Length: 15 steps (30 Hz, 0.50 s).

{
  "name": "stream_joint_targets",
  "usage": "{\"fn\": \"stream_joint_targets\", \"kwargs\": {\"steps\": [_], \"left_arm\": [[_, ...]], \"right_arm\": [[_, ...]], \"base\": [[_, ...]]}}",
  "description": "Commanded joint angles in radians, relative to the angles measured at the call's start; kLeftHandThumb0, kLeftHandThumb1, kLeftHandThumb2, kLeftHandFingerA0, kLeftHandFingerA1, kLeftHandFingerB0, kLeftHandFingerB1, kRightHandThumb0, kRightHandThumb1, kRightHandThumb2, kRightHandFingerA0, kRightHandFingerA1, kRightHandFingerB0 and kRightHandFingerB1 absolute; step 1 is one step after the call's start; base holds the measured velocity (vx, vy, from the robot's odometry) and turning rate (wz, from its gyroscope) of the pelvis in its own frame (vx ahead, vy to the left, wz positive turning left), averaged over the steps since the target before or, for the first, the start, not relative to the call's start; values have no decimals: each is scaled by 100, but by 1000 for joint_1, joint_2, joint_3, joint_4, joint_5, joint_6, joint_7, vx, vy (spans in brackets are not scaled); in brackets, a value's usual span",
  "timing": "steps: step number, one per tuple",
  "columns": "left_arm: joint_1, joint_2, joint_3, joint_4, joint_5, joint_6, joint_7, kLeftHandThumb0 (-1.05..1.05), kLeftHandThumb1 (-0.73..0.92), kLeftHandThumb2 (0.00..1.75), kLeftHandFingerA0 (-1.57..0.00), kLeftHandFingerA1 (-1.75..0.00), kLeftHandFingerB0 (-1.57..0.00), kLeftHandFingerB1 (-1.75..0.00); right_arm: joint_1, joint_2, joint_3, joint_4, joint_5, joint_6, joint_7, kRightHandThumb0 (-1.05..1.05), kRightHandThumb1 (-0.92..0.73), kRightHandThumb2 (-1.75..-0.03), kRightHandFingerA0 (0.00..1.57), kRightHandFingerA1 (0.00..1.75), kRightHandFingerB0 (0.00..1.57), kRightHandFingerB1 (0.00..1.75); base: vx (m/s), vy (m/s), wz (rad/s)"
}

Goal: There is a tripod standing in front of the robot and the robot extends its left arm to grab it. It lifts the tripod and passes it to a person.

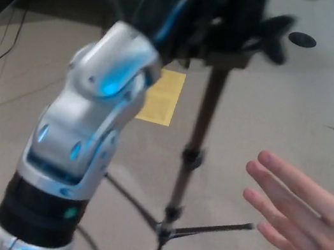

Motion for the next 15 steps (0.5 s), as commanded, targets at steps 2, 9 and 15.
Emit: {"fn": "stream_joint_targets", "kwargs": {"steps": [2, 9, 15], "left_arm": [[-85, -46, -39, -99, -34, 114, 23, -15, 77, 65, -109, -100, -87, -86], [-92, -129, -87, -222, -92, 255, 33, -16, 74, 66, -115, -93, -91, -83], [-64, -152, -195, -322, -81, 325, 38, -15, 74, 67, -108, -95, -89, -82]], "right_arm": [[-2, -18, -1, 6, -3, 15, 16, -41, -71, -62, 65, 43, 47, 37], [-10, -15, 8, 6, -8, 17, 17, -40, -72, -62, 66, 43, 48, 37], [-9, -14, -3, 9, 7, 9, 26, -41, -70, -62, 64, 42, 48, 37]], "base": [[0, 0, 0], [0, 0, 0], [0, 0, 0]]}}
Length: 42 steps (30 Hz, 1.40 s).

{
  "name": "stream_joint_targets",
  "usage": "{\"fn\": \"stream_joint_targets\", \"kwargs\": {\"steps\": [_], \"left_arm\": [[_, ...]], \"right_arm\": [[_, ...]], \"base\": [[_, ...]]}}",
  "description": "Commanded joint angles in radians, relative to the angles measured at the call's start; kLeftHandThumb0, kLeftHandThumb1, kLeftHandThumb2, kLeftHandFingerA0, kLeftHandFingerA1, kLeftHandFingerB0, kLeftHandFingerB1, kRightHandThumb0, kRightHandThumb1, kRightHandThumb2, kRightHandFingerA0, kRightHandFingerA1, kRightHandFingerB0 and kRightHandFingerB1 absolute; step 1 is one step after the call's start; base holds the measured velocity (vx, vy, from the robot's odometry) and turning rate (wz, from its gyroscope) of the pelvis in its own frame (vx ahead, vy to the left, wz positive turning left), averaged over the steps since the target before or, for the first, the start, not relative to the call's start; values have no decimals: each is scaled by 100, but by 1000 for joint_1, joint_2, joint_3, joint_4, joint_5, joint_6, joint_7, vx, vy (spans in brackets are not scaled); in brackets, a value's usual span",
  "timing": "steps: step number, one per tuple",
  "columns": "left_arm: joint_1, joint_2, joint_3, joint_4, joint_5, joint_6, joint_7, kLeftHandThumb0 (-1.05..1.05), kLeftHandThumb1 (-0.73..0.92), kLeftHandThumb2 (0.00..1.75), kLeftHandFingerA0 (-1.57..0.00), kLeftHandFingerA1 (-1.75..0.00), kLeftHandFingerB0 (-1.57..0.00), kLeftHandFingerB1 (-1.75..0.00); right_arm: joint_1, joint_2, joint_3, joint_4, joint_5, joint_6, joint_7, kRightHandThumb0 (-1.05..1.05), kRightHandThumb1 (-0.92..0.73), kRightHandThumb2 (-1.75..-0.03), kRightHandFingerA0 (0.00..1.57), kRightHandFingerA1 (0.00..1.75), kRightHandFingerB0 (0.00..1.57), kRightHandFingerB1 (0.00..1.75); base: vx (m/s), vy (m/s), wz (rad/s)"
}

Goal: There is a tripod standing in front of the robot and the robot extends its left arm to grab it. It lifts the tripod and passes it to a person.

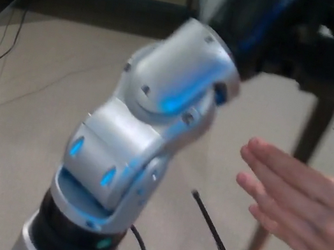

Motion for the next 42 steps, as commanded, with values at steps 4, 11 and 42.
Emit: {"fn": "stream_joint_targets", "kwargs": {"steps": [4, 11, 42], "left_arm": [[56, -88, -159, -148, -50, 92, 51, -12, 73, 73, -107, -105, -89, -92], [93, -25, -246, -192, -11, 54, 53, -18, 74, 74, -95, -128, -86, -96], [471, 436, 185, -266, -103, 13, -134, -70, 42, 77, 0, -2, 0, 0]], "right_arm": [[-1, -15, 2, -11, -7, 4, 10, -40, -71, -61, 64, 42, 47, 36], [1, -24, 16, -6, -37, -40, -56, -40, -69, -61, 73, 49, 53, 37], [-27, -23, 7, 20, -25, 4, 32, -41, -71, -61, 61, 42, 45, 36]], "base": [[0, 0, 0], [0, 0, 0], [0, 0, 0]]}}
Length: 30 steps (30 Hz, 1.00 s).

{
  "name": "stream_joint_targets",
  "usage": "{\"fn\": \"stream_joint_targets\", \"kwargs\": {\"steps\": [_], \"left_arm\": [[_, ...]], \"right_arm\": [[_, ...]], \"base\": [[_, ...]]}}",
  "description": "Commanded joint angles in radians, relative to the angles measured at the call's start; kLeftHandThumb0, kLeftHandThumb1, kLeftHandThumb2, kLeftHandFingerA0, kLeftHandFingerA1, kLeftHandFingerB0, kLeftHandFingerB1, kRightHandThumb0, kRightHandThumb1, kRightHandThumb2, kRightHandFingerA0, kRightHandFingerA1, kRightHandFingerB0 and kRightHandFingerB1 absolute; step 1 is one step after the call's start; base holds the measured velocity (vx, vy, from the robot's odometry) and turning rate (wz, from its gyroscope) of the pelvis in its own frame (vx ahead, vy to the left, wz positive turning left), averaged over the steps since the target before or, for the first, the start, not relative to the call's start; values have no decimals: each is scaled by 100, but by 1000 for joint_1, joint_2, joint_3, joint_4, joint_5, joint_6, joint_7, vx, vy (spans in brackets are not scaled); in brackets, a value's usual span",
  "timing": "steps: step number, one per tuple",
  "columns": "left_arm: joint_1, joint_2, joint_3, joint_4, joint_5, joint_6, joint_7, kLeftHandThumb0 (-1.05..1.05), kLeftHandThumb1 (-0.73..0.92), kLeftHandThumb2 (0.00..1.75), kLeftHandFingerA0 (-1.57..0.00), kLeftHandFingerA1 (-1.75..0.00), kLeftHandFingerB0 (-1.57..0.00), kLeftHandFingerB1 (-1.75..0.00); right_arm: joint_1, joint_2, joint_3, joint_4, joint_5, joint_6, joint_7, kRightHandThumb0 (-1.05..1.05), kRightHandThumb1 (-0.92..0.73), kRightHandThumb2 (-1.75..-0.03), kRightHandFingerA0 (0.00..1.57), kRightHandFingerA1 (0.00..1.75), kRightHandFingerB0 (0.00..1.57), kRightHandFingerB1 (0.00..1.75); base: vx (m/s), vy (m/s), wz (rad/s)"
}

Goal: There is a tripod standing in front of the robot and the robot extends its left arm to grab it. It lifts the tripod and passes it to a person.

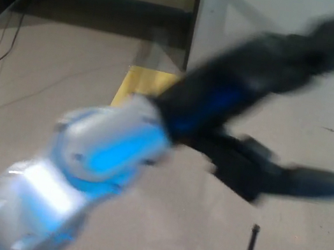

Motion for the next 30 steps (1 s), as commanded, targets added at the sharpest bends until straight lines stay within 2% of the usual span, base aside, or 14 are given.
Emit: {"fn": "stream_joint_targets", "kwargs": {"steps": [1, 6, 11, 13, 14, 15, 16, 18, 19, 20, 26, 27, 28, 30], "left_arm": [[251, 99, 190, 4, -62, -116, -84, -71, 43, 77, 0, -4, 0, 0], [635, 98, 323, 152, 27, -312, -23, -68, 42, 77, 0, -16, 0, -1], [826, 58, 415, 354, 95, -507, 70, -71, 44, 79, 0, -39, -10, -11], [886, 79, 437, 487, 133, -597, 98, -61, 40, 77, -7, -44, -3, -24], [898, 100, 439, 591, 148, -662, 100, -54, 55, 57, -16, -36, -8, -22], [904, 105, 440, 625, 151, -685, 100, -52, 46, 68, -9, -41, -8, -32], [924, 117, 441, 705, 154, -742, 93, -28, 46, 95, -4, -51, 0, -48], [944, 150, 426, 794, 188, -782, 112, -27, 48, 96, -3, -50, -1, -47], [955, 180, 410, 885, 223, -860, 134, -47, 56, 67, -16, -40, -15, -34], [962, 195, 406, 951, 235, -895, 149, -25, 47, 97, -9, -52, -6, -49], [914, 304, 280, 1217, 364, -902, 302, -24, 47, 98, -13, -52, -11, -50], [902, 306, 280, 1226, 348, -881, 277, -40, 62, 58, -29, -37, -26, -32], [885, 316, 275, 1237, 329, -850, 234, -44, 66, 60, -42, -38, -34, -34], [860, 342, 255, 1257, 317, -812, 173, -45, 67, 59, -45, -39, -36, -34]], "right_arm": [[7, -17, 5, 7, -5, 1, 12, -41, -71, -61, 63, 42, 46, 36], [15, -11, 12, 10, -7, -3, 20, -40, -72, -62, 60, 42, 45, 36], [11, -2, 3, 15, 3, 1, 21, -40, -71, -61, 62, 42, 46, 36], [9, -3, 5, 14, -3, 12, 8, -40, -71, -61, 63, 42, 46, 36], [9, -5, 3, 19, -1, 7, 12, -40, -71, -61, 61, 42, 46, 36], [10, -5, 2, 20, -1, 9, 11, -40, -71, -61, 62, 42, 46, 36], [17, -6, 2, 21, -1, 6, 9, -40, -71, -61, 62, 42, 47, 36], [21, -5, 2, 23, -1, 7, 11, -40, -71, -61, 64, 43, 46, 36], [26, -5, 6, 23, -5, 4, 10, -40, -71, -61, 64, 43, 46, 36], [30, -3, 10, 23, -10, 2, 4, -40, -71, -62, 64, 43, 47, 36], [20, 16, -2, 39, 2, 22, 1, -40, -73, -61, 62, 41, 47, 36], [18, 15, -6, 40, 6, 22, 2, -40, -73, -61, 62, 41, 47, 37], [19, 14, -7, 40, 5, 21, -2, -40, -73, -61, 66, 43, 47, 37], [22, 11, -5, 37, 1, 19, -10, -40, -73, -61, 67, 43, 48, 37]], "base": [[0, 0, 0], [0, 0, 0], [0, 0, 0], [0, 0, 0], [0, 0, 0], [0, 0, 0], [0, 0, 0], [0, 0, 0], [0, 0, 0], [0, 0, 0], [0, 0, 0], [0, 0, 0], [0, 0, 0], [0, 0, 0]]}}
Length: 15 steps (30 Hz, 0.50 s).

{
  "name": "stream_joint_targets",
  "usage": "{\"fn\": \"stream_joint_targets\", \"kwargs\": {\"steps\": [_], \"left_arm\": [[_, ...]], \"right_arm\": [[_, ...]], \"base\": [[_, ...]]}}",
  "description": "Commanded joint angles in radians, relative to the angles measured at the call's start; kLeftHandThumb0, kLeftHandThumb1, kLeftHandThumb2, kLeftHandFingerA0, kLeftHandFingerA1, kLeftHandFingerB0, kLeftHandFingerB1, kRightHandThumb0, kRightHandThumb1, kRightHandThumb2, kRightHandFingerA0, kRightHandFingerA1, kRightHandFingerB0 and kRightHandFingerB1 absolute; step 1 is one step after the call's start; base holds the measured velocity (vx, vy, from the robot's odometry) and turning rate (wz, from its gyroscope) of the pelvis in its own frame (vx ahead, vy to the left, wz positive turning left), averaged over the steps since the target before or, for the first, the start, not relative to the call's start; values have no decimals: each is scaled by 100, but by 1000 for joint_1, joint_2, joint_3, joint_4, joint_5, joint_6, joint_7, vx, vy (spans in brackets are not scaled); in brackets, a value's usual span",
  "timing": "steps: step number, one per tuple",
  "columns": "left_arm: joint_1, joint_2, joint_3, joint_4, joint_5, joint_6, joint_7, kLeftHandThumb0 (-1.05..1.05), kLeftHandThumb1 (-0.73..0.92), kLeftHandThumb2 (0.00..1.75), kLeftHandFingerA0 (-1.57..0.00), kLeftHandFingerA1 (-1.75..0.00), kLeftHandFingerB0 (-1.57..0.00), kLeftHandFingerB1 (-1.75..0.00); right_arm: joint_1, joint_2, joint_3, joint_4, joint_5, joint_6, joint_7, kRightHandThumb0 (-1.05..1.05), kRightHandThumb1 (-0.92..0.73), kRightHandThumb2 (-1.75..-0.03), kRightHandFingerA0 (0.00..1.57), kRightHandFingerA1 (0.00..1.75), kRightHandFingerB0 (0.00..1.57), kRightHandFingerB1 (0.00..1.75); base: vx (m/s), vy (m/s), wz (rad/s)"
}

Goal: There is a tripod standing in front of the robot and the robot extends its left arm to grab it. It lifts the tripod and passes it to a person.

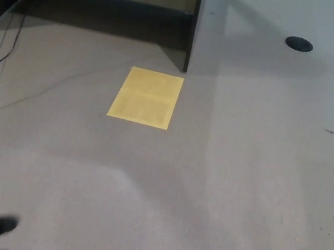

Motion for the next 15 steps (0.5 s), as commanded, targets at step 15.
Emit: {"fn": "stream_joint_targets", "kwargs": {"steps": [15], "left_arm": [[3, 197, -164, 596, 267, -513, 155, -45, 71, 61, -51, -43, -34, -34]], "right_arm": [[44, -13, -4, 46, -1, 20, -13, -40, -72, -61, 65, 41, 48, 36]], "base": [[0, 0, 0]]}}
